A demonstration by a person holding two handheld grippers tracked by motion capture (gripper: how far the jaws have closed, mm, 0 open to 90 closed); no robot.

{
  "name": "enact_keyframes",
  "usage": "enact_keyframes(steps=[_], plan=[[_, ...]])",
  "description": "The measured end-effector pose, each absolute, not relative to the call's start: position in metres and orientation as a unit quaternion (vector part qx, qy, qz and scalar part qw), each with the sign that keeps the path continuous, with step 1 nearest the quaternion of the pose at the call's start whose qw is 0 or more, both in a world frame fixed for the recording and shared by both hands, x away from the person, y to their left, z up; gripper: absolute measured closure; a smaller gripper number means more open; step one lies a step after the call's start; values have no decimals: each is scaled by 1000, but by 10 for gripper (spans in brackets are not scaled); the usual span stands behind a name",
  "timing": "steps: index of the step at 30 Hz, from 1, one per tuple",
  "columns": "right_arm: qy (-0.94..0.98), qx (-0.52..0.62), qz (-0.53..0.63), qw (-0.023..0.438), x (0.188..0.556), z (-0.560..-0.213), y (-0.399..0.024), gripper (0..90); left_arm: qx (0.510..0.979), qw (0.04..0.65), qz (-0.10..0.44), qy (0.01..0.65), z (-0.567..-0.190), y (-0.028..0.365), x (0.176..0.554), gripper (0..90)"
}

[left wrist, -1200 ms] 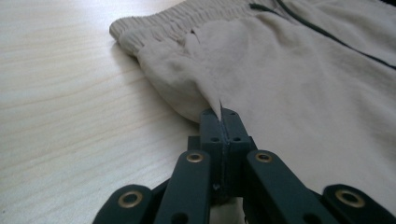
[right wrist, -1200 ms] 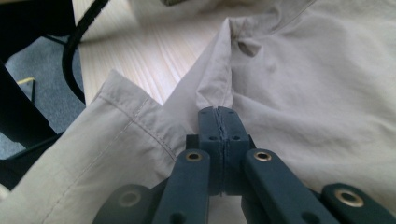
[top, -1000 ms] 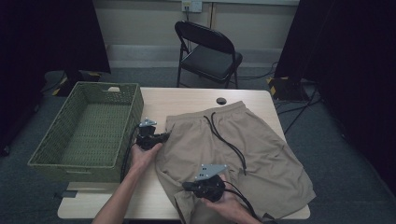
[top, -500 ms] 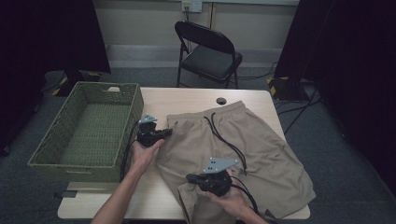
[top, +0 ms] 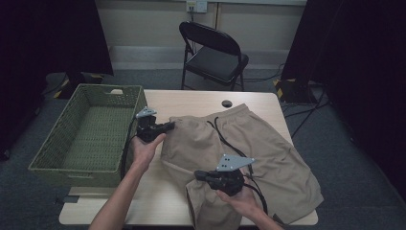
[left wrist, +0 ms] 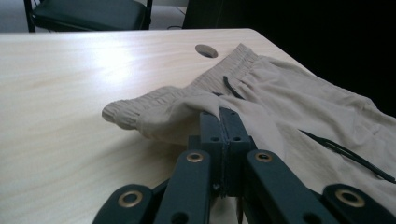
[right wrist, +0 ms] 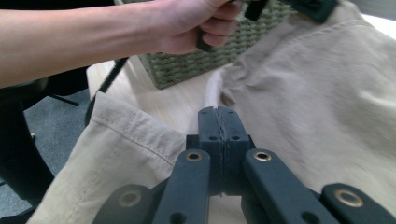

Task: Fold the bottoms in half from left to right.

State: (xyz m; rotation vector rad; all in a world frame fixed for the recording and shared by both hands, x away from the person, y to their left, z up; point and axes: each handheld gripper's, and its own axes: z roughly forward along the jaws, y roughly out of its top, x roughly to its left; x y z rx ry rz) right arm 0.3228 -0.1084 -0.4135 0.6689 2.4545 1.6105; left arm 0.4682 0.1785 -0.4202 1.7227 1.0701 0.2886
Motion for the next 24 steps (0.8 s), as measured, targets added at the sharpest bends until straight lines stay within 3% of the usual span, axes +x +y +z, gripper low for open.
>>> enact_keyframes(steps=[8, 24], plan=[[804, 209, 552, 68, 321, -399, -104, 898, 714, 533, 122, 438, -397, 175, 472, 899], [789, 182, 582, 68, 325, -371, -80, 898, 702, 535, 128, 453, -385, 196, 474, 899]])
